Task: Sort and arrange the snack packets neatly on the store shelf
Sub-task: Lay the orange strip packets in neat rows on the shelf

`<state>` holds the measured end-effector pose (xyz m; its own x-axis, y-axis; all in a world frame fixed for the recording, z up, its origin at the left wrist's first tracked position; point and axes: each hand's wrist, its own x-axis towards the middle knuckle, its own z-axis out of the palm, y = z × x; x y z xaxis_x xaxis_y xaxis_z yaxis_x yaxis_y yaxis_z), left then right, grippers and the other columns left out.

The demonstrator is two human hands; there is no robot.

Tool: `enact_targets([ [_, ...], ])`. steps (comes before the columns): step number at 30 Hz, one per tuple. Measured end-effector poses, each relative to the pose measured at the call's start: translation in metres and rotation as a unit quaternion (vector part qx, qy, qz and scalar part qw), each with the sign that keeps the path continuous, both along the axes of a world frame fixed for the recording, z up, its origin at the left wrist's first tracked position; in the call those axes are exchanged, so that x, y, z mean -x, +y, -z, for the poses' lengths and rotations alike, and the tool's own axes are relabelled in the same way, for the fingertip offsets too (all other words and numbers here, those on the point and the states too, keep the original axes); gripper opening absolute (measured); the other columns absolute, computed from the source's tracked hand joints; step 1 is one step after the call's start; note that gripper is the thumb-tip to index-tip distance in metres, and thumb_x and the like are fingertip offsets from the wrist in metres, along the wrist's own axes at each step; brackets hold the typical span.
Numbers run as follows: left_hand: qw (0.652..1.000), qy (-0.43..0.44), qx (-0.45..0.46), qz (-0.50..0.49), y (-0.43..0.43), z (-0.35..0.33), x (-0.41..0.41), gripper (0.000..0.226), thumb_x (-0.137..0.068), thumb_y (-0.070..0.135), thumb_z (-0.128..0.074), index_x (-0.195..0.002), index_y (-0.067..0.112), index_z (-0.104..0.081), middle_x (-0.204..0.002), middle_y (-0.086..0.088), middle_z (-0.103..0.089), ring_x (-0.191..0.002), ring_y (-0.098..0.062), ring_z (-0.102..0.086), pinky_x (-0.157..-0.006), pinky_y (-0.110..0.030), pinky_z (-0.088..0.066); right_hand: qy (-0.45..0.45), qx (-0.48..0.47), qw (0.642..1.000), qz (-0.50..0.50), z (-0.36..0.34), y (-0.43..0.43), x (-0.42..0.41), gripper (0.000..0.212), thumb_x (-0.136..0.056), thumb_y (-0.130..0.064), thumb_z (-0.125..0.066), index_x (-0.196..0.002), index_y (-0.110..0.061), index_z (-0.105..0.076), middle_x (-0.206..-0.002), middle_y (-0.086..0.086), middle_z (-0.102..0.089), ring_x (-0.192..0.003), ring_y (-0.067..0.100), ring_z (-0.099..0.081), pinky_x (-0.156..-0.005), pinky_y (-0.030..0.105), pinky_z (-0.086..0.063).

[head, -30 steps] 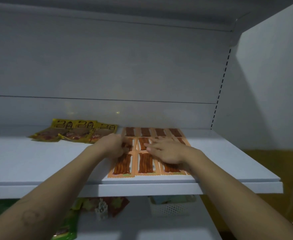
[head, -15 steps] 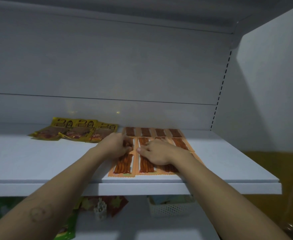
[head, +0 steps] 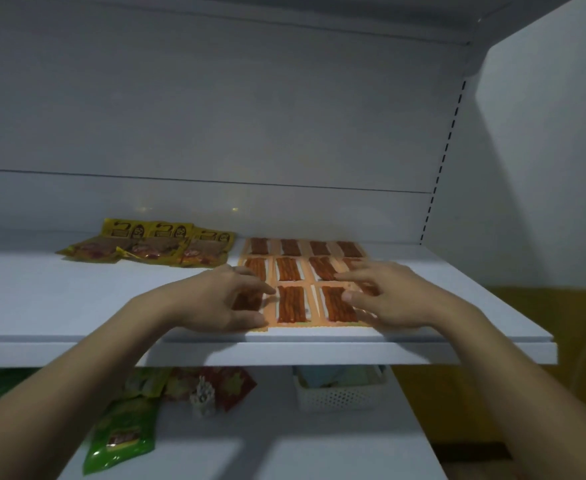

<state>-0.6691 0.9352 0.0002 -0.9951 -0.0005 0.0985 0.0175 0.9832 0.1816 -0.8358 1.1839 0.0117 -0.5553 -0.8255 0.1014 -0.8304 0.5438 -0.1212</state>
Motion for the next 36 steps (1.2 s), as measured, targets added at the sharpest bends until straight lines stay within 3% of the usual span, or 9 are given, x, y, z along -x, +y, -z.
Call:
enact_targets([
  [4, 1.000, -0.007, 0.000, -0.013, 0.006, 0.004, 0.001, 0.049, -0.091, 0.052, -0.061, -0.138, 0.041, -0.051, -0.137, 0.010, -0.050, -0.122, -0.012, -0.045, -0.104, -0.034, -0.039, -0.002, 0.063, 0.998, -0.024, 0.013, -0.010, -0.011, 0.045, -0.097, -0.054, -0.048, -0.139, -0.038, -0.053, -0.148, -0.007, -0.048, -0.136, 0.017, -0.041, -0.111, 0.038, -0.033],
  [8, 0.999, 0.012, 0.017, -0.025, 0.013, 0.010, 0.000, 0.053, -0.092, 0.062, -0.050, -0.142, 0.043, -0.046, -0.147, 0.010, -0.045, -0.129, -0.016, -0.040, -0.107, -0.039, -0.035, 0.024, 0.057, 0.998, -0.026, 0.024, -0.023, -0.012, 0.046, -0.096, -0.055, -0.048, -0.136, -0.036, -0.056, -0.145, -0.009, -0.052, -0.134, 0.017, -0.043, -0.113, 0.045, -0.031],
  [12, 0.998, -0.010, 0.049, -0.046, 0.029, 0.016, 0.006, 0.057, -0.092, 0.069, -0.033, -0.146, 0.050, -0.037, -0.156, 0.013, -0.031, -0.140, -0.017, -0.024, -0.109, -0.047, -0.023, 0.015, 0.036, 0.999, -0.024, 0.031, -0.026, -0.007, 0.036, -0.100, -0.045, -0.045, -0.120, -0.026, -0.068, -0.130, -0.009, -0.063, -0.117, 0.019, -0.056, -0.097, 0.037, -0.043],
  [18, 0.997, -0.019, 0.055, -0.059, 0.034, 0.021, 0.009, 0.051, -0.095, 0.066, -0.035, -0.144, 0.050, -0.037, -0.154, 0.013, -0.034, -0.137, -0.016, -0.025, -0.106, -0.048, -0.021, -0.021, 0.052, 0.998, -0.034, 0.039, -0.029, -0.007, 0.043, -0.103, -0.039, -0.044, -0.143, -0.026, -0.052, -0.150, -0.009, -0.047, -0.136, 0.016, -0.044, -0.109, 0.034, -0.037],
  [23, 0.998, 0.011, 0.030, -0.061, 0.031, 0.020, 0.006, 0.058, -0.090, 0.072, -0.037, -0.143, 0.047, -0.040, -0.152, 0.012, -0.036, -0.138, -0.015, -0.026, -0.107, -0.046, -0.019, -0.013, 0.077, 0.997, -0.021, 0.036, -0.025, -0.008, 0.048, -0.101, -0.048, -0.042, -0.145, -0.030, -0.048, -0.146, -0.010, -0.051, -0.132, 0.016, -0.046, -0.110, 0.041, -0.037],
  [27, 0.996, 0.045, 0.008, -0.077, 0.018, 0.012, -0.003, 0.059, -0.090, 0.070, -0.040, -0.142, 0.042, -0.044, -0.151, 0.009, -0.040, -0.140, -0.018, -0.030, -0.109, -0.048, -0.020, 0.017, 0.081, 0.997, -0.006, 0.023, -0.030, -0.016, 0.050, -0.100, -0.053, -0.039, -0.145, -0.032, -0.046, -0.151, -0.008, -0.045, -0.140, 0.018, -0.038, -0.116, 0.043, -0.028],
  [36, 0.974, 0.096, 0.085, -0.185, -0.051, -0.009, -0.061, 0.060, -0.093, 0.067, -0.039, -0.145, 0.039, -0.040, -0.152, 0.004, -0.042, -0.138, -0.021, -0.035, -0.108, -0.046, -0.029, 0.085, 0.085, 0.991, -0.054, -0.026, -0.125, -0.071, 0.062, -0.094, -0.061, -0.046, -0.148, -0.031, -0.042, -0.153, -0.003, -0.043, -0.141, 0.022, -0.037, -0.115, 0.046, -0.027],
])
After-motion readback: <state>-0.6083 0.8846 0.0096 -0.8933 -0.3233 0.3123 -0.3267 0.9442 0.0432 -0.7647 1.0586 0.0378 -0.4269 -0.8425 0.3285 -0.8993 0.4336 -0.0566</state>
